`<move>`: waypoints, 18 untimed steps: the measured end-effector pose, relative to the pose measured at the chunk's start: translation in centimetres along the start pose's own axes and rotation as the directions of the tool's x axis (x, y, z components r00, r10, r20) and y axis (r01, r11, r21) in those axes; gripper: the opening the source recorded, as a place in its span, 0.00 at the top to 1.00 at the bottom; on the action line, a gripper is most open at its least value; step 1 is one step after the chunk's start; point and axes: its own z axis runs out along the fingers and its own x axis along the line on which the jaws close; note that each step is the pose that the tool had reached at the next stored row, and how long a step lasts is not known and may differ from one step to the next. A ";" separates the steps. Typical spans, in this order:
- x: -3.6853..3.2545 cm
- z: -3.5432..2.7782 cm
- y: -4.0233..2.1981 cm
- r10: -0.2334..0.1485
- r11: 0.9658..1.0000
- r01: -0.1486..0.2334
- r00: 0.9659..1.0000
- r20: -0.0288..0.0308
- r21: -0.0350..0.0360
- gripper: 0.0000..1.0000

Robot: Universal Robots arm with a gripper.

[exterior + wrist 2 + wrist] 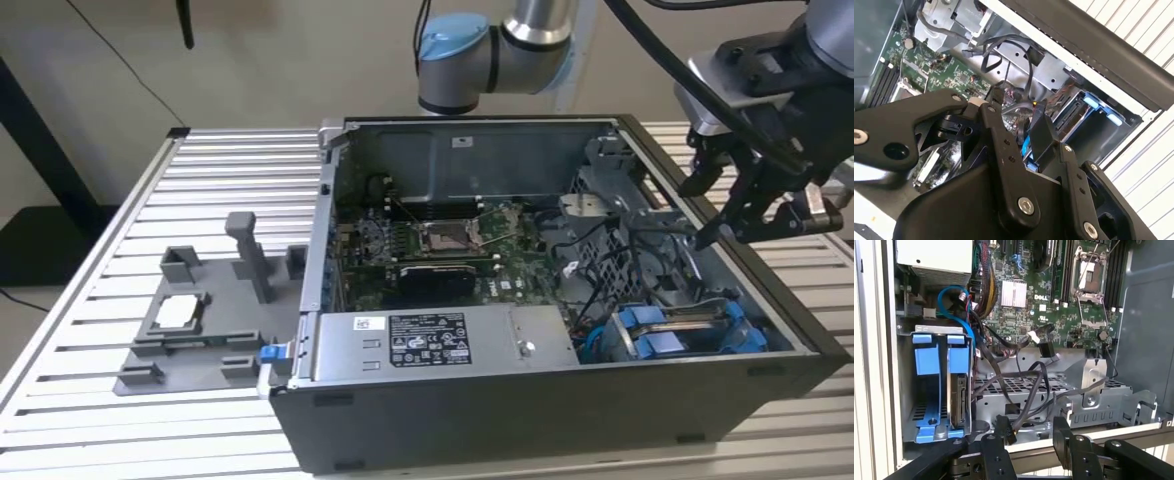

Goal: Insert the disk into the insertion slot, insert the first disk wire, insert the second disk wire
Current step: 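Insert the first disk wire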

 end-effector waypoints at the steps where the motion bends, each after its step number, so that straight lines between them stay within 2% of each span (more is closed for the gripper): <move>1: 0.01 0.03 0.04 -0.004 1.000 0.004 1.000 0.000 0.007 0.51; 3: 0.00 0.03 0.05 -0.009 1.000 0.009 1.000 -0.003 0.016 0.51; 5: 0.01 0.04 0.06 -0.012 1.000 0.012 1.000 -0.012 0.021 0.51; 6: 0.01 0.05 0.07 -0.013 1.000 0.014 1.000 -0.020 0.022 0.51; 7: 0.01 0.05 0.09 -0.015 1.000 0.016 0.999 -0.031 0.024 0.51; 9: 0.02 0.07 0.11 -0.020 0.999 0.021 0.998 -0.058 0.026 0.51; 10: 0.02 0.08 0.11 -0.022 0.999 0.024 0.997 -0.074 0.026 0.51; 12: 0.03 0.13 0.16 -0.025 0.999 0.028 0.995 -0.099 0.025 0.51; 16: 0.01 0.20 0.39 -0.031 0.999 0.035 0.990 -0.140 0.024 0.53; 17: -0.01 0.23 0.54 -0.033 0.999 0.037 0.988 -0.149 0.025 0.60; 18: -0.04 0.26 0.70 -0.034 0.999 0.038 0.988 -0.154 0.027 0.60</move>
